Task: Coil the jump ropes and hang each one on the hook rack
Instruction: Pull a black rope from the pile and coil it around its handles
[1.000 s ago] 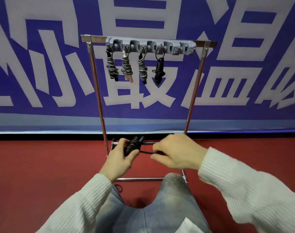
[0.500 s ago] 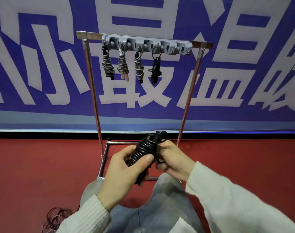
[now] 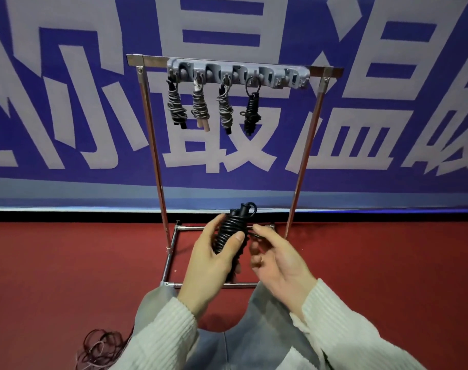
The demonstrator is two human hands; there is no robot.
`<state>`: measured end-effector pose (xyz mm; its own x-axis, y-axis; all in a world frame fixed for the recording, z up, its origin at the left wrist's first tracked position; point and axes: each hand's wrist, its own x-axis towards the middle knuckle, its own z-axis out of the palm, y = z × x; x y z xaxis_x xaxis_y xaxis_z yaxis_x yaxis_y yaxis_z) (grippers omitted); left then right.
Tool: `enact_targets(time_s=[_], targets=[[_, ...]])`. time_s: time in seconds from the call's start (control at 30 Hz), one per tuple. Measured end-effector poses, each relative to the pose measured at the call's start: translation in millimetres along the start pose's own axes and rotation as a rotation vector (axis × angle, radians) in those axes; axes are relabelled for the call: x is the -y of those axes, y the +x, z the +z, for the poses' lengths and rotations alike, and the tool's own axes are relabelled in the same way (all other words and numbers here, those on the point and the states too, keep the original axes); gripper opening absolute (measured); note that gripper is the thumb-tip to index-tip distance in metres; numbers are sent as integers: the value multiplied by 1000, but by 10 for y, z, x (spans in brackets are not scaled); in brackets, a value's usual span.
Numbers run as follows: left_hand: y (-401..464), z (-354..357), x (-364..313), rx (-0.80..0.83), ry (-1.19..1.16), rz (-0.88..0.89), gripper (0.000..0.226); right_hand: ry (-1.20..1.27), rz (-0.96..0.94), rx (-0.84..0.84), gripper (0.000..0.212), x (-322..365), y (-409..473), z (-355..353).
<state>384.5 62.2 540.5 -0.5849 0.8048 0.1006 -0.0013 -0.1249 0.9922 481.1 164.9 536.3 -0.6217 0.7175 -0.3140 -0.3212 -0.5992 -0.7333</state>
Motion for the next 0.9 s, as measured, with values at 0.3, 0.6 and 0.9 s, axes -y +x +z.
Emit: enact_targets(time_s=[0.3, 0.6, 0.9], targets=[[-80, -38, 57, 20, -233, -179, 29, 74, -206, 181, 16, -252, -42, -48], [-221, -117, 132, 79, -404, -273, 34, -634, -687, 224, 12, -237, -140, -200], [-240, 68, 232, -186, 121, 148, 31, -635, -937, -15, 25, -575, -184, 16]])
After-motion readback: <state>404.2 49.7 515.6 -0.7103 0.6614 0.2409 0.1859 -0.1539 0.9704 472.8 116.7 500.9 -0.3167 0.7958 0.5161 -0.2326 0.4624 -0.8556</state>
